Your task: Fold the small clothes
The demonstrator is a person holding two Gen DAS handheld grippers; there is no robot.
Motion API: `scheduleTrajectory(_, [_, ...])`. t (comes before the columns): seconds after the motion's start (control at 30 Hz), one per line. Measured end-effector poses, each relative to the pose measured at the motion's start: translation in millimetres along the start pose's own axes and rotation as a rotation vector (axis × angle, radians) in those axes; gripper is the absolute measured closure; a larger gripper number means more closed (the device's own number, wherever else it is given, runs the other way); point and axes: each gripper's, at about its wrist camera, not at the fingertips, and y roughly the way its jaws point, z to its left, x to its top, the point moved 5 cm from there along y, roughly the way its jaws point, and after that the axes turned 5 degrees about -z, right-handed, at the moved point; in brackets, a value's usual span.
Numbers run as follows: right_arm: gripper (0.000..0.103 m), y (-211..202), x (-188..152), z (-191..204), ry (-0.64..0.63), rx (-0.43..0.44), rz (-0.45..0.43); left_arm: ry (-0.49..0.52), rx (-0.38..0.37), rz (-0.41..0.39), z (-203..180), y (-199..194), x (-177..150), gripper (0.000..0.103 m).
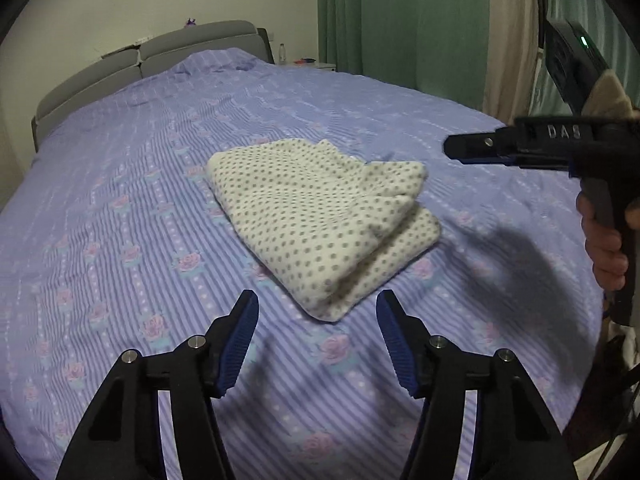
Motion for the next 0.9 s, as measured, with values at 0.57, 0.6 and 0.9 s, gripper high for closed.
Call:
scheduleTrajectory(0.57, [0.048, 34.9, -14.7, 14.6, 0.110, 0.026, 0.065, -0.013, 0.098, 0.005, 8.0, 36.1, -4.5, 0.052])
scheduleTrajectory(0.6, [0.048, 39.4, -16.0, 13.6, 0.143, 0.047, 0.072, -0.019, 0.111, -0.001, 7.1, 36.6, -3.1, 0.052])
scheduleTrajectory(0.9, [0.050, 48.4, -16.5, 17.2, 0.211, 0.045, 0.050, -0.079, 0.190, -0.038, -3.7, 38.8, 2.3, 0.051])
